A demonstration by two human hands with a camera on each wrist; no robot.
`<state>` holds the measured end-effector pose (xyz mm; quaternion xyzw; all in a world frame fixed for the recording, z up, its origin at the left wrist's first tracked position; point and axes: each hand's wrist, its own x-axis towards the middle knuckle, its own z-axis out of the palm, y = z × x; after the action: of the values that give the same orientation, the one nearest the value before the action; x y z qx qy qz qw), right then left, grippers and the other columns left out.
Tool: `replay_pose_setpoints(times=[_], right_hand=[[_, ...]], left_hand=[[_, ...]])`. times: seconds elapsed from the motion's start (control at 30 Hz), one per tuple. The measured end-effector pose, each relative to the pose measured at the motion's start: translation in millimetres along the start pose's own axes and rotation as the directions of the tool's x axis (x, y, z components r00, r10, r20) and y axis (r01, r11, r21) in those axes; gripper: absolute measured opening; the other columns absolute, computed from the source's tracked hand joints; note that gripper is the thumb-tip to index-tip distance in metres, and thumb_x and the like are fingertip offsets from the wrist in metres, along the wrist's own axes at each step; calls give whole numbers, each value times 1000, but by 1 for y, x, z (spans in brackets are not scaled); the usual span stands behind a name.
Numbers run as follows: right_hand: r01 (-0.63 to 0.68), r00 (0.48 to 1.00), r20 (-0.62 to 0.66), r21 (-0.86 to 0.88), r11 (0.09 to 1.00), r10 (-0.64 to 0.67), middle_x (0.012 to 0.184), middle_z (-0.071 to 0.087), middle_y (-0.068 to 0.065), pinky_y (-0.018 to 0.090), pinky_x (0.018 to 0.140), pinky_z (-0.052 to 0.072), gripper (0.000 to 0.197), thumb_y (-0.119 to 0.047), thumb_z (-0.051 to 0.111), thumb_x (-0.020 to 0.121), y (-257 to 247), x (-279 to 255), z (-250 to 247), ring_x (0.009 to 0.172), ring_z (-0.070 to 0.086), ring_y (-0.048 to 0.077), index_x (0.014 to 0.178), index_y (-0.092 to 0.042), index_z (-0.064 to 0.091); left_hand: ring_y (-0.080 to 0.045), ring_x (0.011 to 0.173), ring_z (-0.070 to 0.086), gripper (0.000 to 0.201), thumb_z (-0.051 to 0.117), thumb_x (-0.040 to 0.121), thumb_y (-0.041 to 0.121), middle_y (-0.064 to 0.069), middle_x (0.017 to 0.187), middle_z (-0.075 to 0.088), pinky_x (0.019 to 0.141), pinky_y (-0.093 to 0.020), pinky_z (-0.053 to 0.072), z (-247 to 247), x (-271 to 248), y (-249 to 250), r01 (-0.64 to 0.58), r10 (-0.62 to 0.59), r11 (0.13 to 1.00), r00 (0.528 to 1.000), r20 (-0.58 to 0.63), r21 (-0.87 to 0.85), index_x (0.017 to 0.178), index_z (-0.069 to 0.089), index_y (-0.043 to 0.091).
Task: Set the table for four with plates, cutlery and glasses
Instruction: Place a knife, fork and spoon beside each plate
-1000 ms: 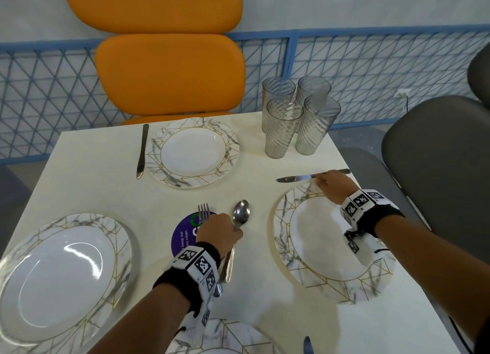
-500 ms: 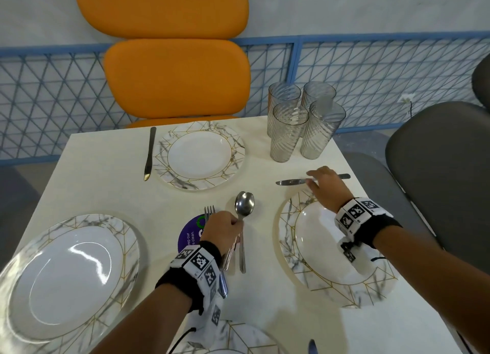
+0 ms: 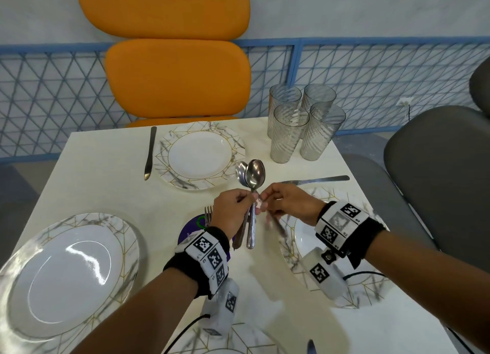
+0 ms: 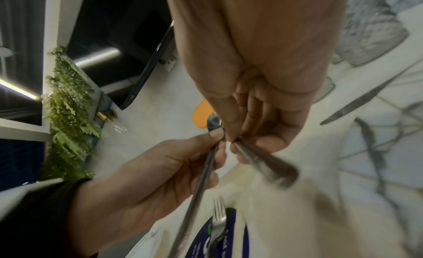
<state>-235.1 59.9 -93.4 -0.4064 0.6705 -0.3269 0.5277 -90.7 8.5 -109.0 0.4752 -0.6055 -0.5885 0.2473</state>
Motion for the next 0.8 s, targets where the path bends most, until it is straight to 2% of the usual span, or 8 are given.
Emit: replay_pose_setpoints(times=[0.07, 0.17, 0.27, 0.33, 0.43, 0.6, 0.67, 0.8], right_hand=[[-23, 997, -73, -120, 992, 14, 74, 58, 3, 14, 52, 44, 22, 12, 49, 85, 2, 4, -18, 59, 53, 9, 98, -5, 54], [-59, 978, -208, -360, 931, -18, 75, 54, -1, 14, 53, 40, 29, 5, 43, 90, 14, 16, -56, 64, 46, 10, 112, -8, 56], [-113, 968, -247, -585, 803, -44, 94, 59, 9, 19, 72, 42, 31, -9, 49, 93, 27, 26, -94, 83, 51, 19, 124, -11, 54], [-128, 964, -258, -662, 738, -64, 108, 59, 16, 30, 86, 40, 32, -13, 54, 91, 33, 31, -112, 94, 52, 24, 123, -13, 56], [-170, 956, -282, -763, 624, -84, 108, 60, 11, 33, 89, 41, 30, -9, 52, 91, 42, 42, -129, 100, 56, 26, 118, -17, 62], [-261, 936, -335, -868, 422, -109, 119, 62, 4, 36, 97, 39, 29, -20, 48, 94, 46, 58, -133, 111, 54, 25, 116, -33, 62], [-287, 930, -354, -865, 412, -96, 120, 60, 5, 36, 97, 40, 33, -18, 44, 95, 49, 64, -133, 112, 53, 26, 120, -32, 61], [-343, 915, -404, -786, 514, -7, 137, 46, 11, 37, 107, 38, 47, -1, 45, 91, 60, 73, -131, 126, 44, 29, 133, -20, 50]], left_hand=[[-9, 55, 66, 12, 61, 89, 12, -5, 68, 66, 54, -25, 57, 0, 1, -2, 23, -23, 999, 1000, -9, -39, 79, 65, 7], [-12, 57, 66, 13, 61, 89, 12, -6, 68, 64, 56, -26, 58, -8, 4, -4, 37, -41, 996, 998, -45, -78, 80, 65, 3], [-10, 57, 67, 15, 61, 89, 13, -7, 71, 66, 58, -25, 58, -20, 9, -8, 38, -43, 997, 996, -73, -68, 82, 65, 2], [-5, 53, 66, 15, 61, 89, 14, -8, 73, 67, 54, -21, 56, -27, 11, -11, 28, -32, 998, 996, -89, -47, 84, 66, 1], [-3, 51, 66, 15, 61, 89, 14, -8, 73, 67, 51, -15, 53, -34, 13, -16, 32, -36, 999, 992, -118, -39, 84, 66, 1], [-4, 53, 66, 18, 62, 89, 17, -9, 73, 68, 59, -24, 57, -37, 12, -21, 38, -40, 999, 992, -122, -20, 83, 66, 1], [-6, 55, 67, 17, 62, 89, 17, -8, 72, 68, 62, -28, 58, -38, 11, -22, 38, -41, 999, 992, -117, -26, 82, 66, 2], [-8, 58, 68, 17, 62, 89, 18, -5, 71, 69, 64, -27, 56, -41, 12, -24, 47, -48, 999, 991, -124, -17, 82, 67, 3]])
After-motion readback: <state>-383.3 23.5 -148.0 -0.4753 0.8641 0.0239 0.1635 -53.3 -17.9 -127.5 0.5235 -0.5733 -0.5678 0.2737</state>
